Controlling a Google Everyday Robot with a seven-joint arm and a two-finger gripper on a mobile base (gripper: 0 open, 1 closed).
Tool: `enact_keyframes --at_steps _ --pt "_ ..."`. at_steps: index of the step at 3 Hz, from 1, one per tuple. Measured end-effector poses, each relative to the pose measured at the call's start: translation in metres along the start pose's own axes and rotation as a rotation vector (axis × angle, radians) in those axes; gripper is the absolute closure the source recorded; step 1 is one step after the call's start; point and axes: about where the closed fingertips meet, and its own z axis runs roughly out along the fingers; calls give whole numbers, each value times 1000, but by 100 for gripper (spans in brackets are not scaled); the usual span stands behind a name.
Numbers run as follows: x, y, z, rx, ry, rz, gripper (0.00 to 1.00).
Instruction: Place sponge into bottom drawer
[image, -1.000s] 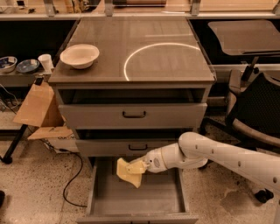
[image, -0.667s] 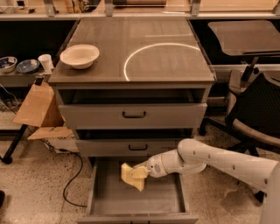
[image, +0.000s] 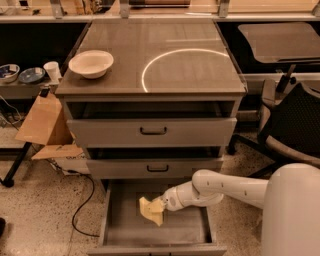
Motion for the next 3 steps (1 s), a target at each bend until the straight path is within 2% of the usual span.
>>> enact_keyframes --at_steps 1,3 --pt "22 -20 40 58 60 26 100" --pt "62 -47 88 134 118 103 100"
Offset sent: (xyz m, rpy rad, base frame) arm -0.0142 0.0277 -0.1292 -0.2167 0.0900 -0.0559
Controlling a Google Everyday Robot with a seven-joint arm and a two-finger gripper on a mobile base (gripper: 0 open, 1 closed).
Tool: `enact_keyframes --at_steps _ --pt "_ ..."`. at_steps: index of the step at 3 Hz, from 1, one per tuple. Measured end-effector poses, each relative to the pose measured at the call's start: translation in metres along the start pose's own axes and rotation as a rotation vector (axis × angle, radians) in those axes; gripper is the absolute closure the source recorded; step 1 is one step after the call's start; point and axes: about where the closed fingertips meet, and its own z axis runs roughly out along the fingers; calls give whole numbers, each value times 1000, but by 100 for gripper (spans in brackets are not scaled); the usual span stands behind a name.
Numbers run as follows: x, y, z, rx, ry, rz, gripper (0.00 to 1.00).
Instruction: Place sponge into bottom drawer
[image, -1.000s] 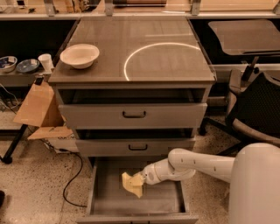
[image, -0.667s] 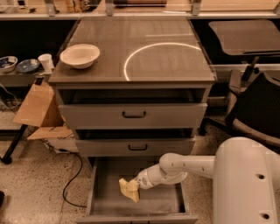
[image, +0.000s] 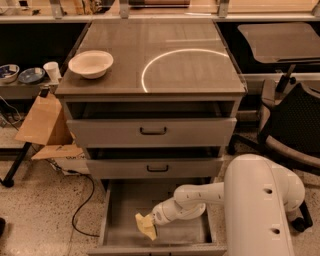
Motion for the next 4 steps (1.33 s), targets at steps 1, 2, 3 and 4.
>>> enact_keyframes --at_steps 1,2,3,4 --pt "9 -5 13 14 7 36 81" --pt "16 -7 22 9 12 55 58" --pt "23 -9 27 4 14 72 34" --pt "28 -10 28 -2 10 84 11"
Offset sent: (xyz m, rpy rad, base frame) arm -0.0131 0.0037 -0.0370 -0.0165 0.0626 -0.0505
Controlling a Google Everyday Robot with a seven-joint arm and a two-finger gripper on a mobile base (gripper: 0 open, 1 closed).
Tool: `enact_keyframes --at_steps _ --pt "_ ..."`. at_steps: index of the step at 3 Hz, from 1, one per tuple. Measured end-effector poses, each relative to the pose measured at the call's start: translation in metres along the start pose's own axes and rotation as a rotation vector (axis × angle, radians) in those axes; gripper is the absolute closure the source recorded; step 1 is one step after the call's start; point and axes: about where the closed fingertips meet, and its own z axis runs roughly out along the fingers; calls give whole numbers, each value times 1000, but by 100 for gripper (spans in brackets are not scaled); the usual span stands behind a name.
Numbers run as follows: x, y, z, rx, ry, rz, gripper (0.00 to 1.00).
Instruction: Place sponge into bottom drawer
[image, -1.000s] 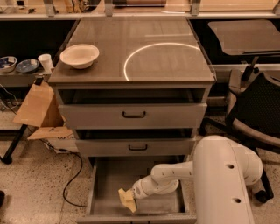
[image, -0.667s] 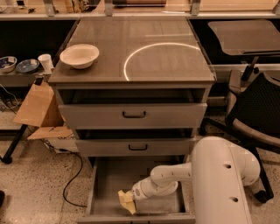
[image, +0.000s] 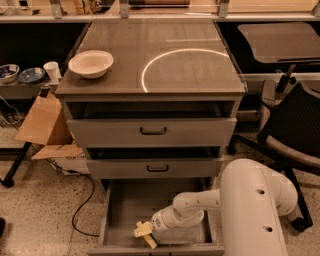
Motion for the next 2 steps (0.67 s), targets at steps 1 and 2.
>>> enact_keyframes --at_steps 1,2 --pt "4 -2 0 -9 -8 15 0" --pt "4 -2 0 -9 -8 15 0"
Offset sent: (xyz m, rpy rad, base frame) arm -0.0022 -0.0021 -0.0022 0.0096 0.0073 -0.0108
